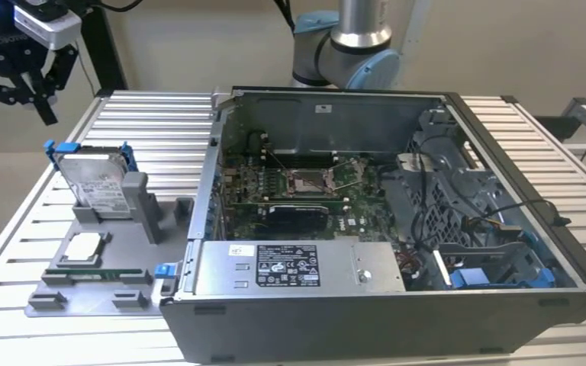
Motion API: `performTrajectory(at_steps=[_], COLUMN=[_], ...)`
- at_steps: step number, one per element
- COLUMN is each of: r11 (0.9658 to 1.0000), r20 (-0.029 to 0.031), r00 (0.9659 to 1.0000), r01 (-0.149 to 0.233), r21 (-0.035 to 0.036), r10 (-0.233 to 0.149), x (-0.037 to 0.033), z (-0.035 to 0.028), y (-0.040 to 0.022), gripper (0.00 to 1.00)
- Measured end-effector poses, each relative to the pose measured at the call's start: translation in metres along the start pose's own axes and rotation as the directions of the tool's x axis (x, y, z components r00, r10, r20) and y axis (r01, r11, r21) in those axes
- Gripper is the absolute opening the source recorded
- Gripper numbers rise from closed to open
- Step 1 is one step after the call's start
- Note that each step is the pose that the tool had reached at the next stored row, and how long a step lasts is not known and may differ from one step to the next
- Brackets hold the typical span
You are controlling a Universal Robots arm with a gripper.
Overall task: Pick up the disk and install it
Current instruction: 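Pick up the disk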
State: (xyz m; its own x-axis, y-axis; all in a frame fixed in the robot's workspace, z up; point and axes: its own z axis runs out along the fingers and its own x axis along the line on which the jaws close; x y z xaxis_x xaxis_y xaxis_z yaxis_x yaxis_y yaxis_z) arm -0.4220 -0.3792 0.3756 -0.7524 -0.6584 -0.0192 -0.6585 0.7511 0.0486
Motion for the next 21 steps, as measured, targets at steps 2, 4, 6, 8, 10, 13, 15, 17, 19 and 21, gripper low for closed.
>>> performTrajectory(at_steps=[2,4,6,8,10,13,15,17,19,21], r11=[0.9994,0.9974,0.9942,0.9896,0.9836,0.9726,0.9633,0.9532,0.9412,0.9284], r20=[-0.0018,-0.0035,-0.0052,-0.0070,-0.0085,-0.0109,-0.0125,-0.0138,-0.0151,-0.0162], r00=[0.9994,0.9974,0.9942,0.9896,0.9836,0.9726,0.9633,0.9531,0.9411,0.9283], r01=[0.035,0.072,0.107,0.144,0.180,0.232,0.268,0.302,0.338,0.371], r21=[-0.0006,-0.0014,-0.0022,-0.0031,-0.0041,-0.0057,-0.0068,-0.0078,-0.0086,-0.0089], r10=[-0.035,-0.072,-0.107,-0.144,-0.180,-0.232,-0.268,-0.302,-0.338,-0.371], x=[0.0000,0.0000,0.0000,0.0000,0.0000,0.0000,0.0000,0.0000,0.0000,0.0000], z=[0.0000,0.0000,0.0000,0.0000,0.0001,0.0001,0.0001,0.0001,0.0001,0.0001], y=[0.0000,0.0000,0.0000,0.0000,0.0000,0.0000,0.0000,0.0000,0.0000,0.0000], gripper=[0.00,0.00,0.00,0.00,0.00,0.00,0.00,0.00,0.00,0.00])
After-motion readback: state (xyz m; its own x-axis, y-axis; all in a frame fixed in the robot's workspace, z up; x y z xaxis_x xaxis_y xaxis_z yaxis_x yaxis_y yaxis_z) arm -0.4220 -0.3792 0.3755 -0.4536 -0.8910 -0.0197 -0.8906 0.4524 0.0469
